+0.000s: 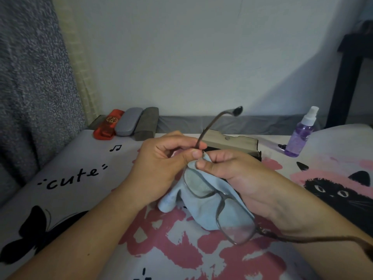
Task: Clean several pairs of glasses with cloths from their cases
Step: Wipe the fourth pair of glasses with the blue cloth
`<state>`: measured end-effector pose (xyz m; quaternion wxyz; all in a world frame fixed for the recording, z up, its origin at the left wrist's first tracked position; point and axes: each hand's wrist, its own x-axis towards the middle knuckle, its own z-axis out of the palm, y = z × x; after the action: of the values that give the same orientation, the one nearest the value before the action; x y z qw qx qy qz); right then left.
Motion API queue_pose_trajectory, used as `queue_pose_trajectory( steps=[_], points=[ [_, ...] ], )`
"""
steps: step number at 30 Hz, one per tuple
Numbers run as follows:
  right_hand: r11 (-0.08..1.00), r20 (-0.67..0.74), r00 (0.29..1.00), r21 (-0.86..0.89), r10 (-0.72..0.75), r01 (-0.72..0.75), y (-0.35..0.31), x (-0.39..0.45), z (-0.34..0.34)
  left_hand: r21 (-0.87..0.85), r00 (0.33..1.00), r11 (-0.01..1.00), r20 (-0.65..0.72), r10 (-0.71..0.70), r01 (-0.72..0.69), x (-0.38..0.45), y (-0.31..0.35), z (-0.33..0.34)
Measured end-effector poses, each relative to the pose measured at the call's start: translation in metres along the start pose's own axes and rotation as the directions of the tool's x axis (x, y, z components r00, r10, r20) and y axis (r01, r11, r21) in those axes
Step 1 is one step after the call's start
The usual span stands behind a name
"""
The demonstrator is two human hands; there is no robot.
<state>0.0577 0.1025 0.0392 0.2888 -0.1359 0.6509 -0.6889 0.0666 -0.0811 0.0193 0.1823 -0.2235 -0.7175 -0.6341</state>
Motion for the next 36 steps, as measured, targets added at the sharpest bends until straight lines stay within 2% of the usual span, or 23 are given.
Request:
queue_pose_trajectory(
  steps=[5,7,10,13,16,20,23,27,31,36],
  points=[
    [0.996,0.182,0.982,-0.08,0.052,-0.038,-0.001,-0.002,0.003,0.113,0.996,0.992,0.063,0.057,-0.064,-0.001,-0.001,0.0],
    [0.994,0.198,0.977,-0.099,0.074,-0.055,-0.001,-0.002,0.004,0.174,0.993,0.98,0.077,0.088,-0.1,-0.003,-0.002,0.002],
    [0.994,0.186,0.977,-0.049,0.103,-0.095,-0.002,-0.002,0.004,0.192,0.991,0.974,0.068,0.112,-0.124,-0.003,-0.003,0.005],
    [0.992,0.123,0.986,0.031,0.114,-0.119,-0.002,-0.001,0.005,0.153,0.996,0.984,0.045,0.081,-0.087,-0.002,-0.002,0.008],
    [0.993,0.052,0.995,0.079,0.086,-0.09,-0.002,0.0,0.006,0.075,0.999,0.996,0.024,0.041,-0.043,0.001,-0.003,0.009],
    [0.99,-0.014,0.998,0.131,0.061,-0.059,-0.002,0.002,0.003,0.061,1.0,0.998,-0.003,0.023,-0.022,0.003,-0.003,0.008],
    [0.99,-0.025,0.999,0.138,0.031,-0.027,-0.001,0.004,0.0,0.062,0.999,0.997,-0.005,0.047,-0.047,0.002,-0.001,0.005],
    [0.997,-0.112,0.994,0.076,-0.016,0.025,0.001,0.005,0.0,0.079,0.997,0.994,-0.033,0.077,-0.074,0.0,-0.003,0.003],
    [0.999,-0.07,0.997,0.042,-0.015,0.018,0.001,0.002,-0.002,0.074,0.995,0.993,-0.036,0.095,-0.093,-0.001,-0.006,0.003],
    [0.998,0.046,0.997,-0.032,0.063,-0.061,-0.002,-0.001,0.002,0.103,0.997,0.992,0.041,0.067,-0.071,-0.002,-0.003,0.012]
  ],
)
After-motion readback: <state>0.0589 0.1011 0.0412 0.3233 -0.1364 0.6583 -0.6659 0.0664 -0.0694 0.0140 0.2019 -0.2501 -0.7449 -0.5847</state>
